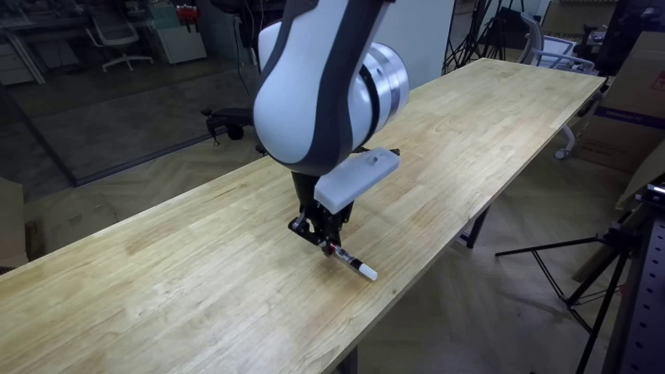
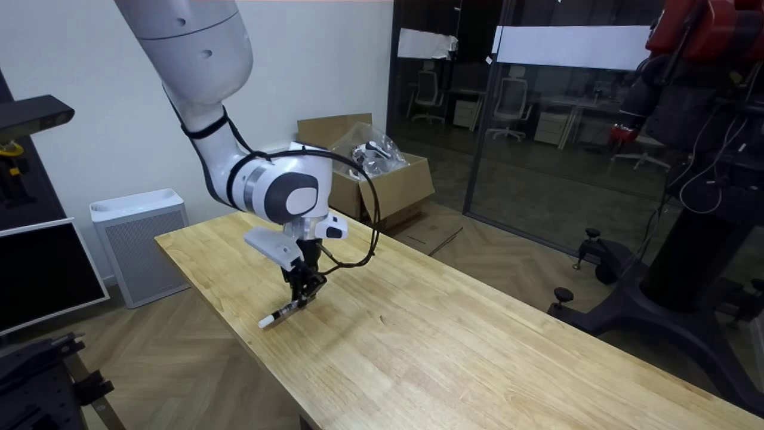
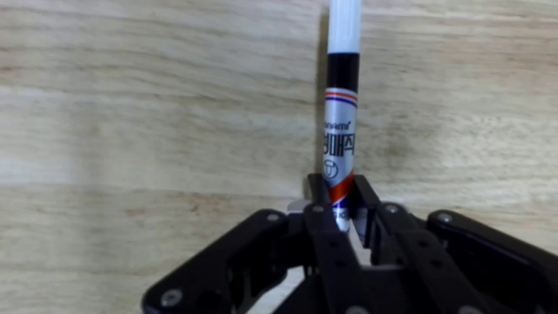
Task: Move the marker to the left
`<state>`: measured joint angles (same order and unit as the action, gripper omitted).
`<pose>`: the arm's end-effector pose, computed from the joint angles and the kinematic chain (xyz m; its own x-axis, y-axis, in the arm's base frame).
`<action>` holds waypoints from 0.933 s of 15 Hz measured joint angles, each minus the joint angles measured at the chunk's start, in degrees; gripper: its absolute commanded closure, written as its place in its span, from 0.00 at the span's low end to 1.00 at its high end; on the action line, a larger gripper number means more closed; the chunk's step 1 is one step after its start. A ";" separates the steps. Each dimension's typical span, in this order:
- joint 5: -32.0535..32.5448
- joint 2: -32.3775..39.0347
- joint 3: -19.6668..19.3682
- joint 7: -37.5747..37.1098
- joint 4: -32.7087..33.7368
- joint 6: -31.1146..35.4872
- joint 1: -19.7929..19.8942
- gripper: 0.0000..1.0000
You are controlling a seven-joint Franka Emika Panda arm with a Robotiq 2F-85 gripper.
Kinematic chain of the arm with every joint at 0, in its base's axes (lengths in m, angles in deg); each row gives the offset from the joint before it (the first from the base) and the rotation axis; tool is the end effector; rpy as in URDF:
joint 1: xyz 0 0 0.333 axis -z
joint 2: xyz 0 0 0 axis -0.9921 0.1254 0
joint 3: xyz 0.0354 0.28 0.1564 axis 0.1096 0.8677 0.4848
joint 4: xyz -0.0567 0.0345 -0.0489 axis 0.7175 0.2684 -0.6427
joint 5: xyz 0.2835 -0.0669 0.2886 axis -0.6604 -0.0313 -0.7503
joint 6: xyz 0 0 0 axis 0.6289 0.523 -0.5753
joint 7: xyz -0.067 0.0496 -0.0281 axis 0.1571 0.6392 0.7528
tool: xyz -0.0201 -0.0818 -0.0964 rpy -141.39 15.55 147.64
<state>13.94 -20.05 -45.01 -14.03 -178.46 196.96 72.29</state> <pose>0.5649 0.1296 0.0483 0.9925 0.0274 -0.1192 0.0250 -0.9995 -0.0216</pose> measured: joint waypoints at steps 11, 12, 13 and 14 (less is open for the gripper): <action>4.14 -3.77 -11.79 -8.33 -11.95 14.56 -10.59 0.43; 4.14 -3.96 -12.19 -8.49 -12.53 15.30 -10.92 0.37; 4.14 -4.12 -12.56 -8.63 -13.03 15.93 -11.19 0.29; 4.13 -4.25 -12.81 -8.75 -13.43 16.63 -11.37 0.23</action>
<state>18.06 -24.30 -57.83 -22.78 -191.90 213.59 60.92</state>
